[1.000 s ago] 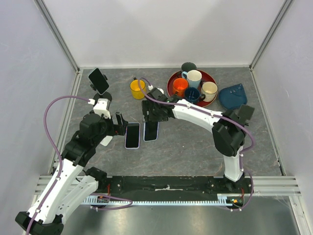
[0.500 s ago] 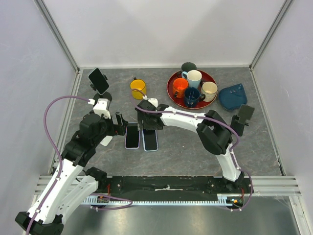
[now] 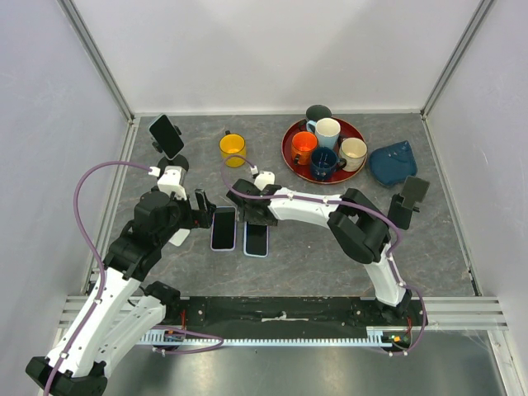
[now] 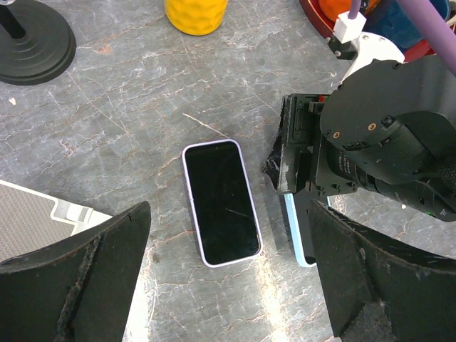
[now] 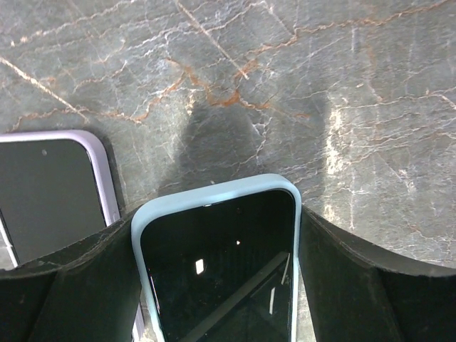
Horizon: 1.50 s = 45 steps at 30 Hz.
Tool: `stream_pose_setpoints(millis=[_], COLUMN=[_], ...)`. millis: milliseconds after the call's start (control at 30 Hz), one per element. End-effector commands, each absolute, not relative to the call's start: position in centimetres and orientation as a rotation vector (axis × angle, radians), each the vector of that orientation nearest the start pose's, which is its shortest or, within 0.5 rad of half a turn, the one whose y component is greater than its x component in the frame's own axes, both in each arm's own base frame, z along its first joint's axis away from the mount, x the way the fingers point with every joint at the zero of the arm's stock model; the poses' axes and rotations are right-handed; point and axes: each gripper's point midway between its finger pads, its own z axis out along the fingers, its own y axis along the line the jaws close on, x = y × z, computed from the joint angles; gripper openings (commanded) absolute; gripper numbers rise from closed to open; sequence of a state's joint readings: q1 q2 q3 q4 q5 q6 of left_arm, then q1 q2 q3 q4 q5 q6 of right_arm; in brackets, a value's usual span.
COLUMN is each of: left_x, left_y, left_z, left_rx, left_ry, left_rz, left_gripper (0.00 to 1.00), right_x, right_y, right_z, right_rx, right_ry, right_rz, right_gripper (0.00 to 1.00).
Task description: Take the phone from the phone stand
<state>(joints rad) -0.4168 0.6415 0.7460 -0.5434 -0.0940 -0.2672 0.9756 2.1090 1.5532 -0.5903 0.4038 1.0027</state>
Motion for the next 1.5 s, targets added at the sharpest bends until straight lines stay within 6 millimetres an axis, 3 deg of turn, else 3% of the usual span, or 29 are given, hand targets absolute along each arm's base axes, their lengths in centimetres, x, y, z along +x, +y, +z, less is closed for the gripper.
stream_pose_setpoints(millis=[0,133,500,733,1133,1467], left_x=[23.8,23.8,24.0,24.0,24.0,24.0], left_y=[-10.2,-10.2,-10.3,-10.3,-10.3,-10.2], left_z=[21.9,22.0,21.6,21.4,21.5,21.3], left_rx=[0.128,0.128,0.131,0.133,0.133,0.133], left_ry=[1.992,1.991,2.007,2.011,2.010,2.014], left_rz=[-0.353,-0.353,-0.346,-0.344,-0.344,-0.339], left_gripper=[0.97,0.97,0.97,0.97,0.97,0.97], right_x=[31.0,31.3,30.6,31.0,29.5,28.4], right_y=[38.0,39.0,41.4,40.9,39.3,38.6], right_z=[2.7,2.4,0.8,1.2,-0.8,-1.0], right_rx=[0.277,0.252,0.202,0.212,0.165,0.049], right_ry=[2.486,2.489,2.541,2.518,2.568,2.607], right_rz=[0.185,0.210,0.305,0.294,0.231,0.225], right_gripper=[0.32,0.42,0.56,0.62,0.76,0.85])
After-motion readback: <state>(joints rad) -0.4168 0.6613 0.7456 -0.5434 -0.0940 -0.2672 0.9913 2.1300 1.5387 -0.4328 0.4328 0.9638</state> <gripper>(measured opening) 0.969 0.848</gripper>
